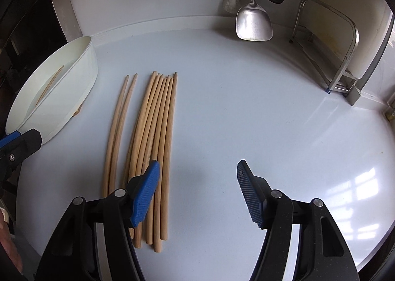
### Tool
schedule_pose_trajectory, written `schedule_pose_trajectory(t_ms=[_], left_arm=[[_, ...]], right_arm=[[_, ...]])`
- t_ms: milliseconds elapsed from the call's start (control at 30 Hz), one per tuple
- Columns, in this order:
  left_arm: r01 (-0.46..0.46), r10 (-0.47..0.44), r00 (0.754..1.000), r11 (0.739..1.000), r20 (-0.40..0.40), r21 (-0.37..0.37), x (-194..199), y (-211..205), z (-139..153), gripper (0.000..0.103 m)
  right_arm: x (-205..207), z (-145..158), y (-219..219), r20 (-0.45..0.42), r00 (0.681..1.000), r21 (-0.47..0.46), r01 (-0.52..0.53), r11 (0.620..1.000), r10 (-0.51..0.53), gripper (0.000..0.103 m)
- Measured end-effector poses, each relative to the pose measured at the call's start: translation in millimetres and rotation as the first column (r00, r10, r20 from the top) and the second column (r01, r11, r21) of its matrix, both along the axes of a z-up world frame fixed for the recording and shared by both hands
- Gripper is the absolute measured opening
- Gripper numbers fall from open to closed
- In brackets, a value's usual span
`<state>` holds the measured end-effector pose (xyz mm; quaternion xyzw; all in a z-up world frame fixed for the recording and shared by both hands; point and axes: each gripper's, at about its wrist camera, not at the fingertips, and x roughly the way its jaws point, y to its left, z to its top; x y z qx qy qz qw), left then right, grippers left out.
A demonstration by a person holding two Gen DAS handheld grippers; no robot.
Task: Organize utensils
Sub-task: 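Withdraw both open tools from the basin back toward the chopstick row, then close the left tool on a chopstick while the right tool grasps another chopstick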
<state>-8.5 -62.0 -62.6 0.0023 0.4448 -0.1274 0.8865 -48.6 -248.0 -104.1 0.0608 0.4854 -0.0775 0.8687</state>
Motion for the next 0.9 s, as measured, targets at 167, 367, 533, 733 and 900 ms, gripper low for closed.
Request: schedule_pose_trajectory(t_ms=[167, 367, 533, 733, 900], left_arm=[[-0.012, 0.011, 1.0, 0.999, -0.01, -0.036, 7.8, -5.8, -14.5, 0.09], [-0.027, 0.027, 1.0, 0.999, 0.015, -0.024, 11.1, -8.6, -29.2, 0.09], [-0.022, 0.022, 1.0, 1.0, 0.014, 0.018, 7.9, -13.4, -38.2, 0.09], [-0.031, 0.031, 0.999, 0.999, 0.008, 0.024, 7.2, -15.2, -44.6, 0.09], [-0.02, 0.019, 1.0, 0.999, 0.02, 0.044, 7.0, -22.6, -45.7, 0.09]], right_arm=[[2.9, -10.3, 0.6, 0.028, 1.0, -0.002, -0.011, 1.0, 0.011, 0.062], [9.3, -18.6, 0.7, 0.059, 0.998, -0.02, -0.02, 1.0, 0.021, 0.062], [12.5, -26.4, 1.4, 0.054, 0.998, -0.032, -0.025, 0.999, 0.027, 0.062], [10.8, -28.3, 0.9, 0.062, 0.998, -0.037, -0.028, 0.999, 0.03, 0.062], [9.6, -27.4, 3.9, 0.069, 0.997, -0.061, -0.04, 0.997, 0.045, 0.062]])
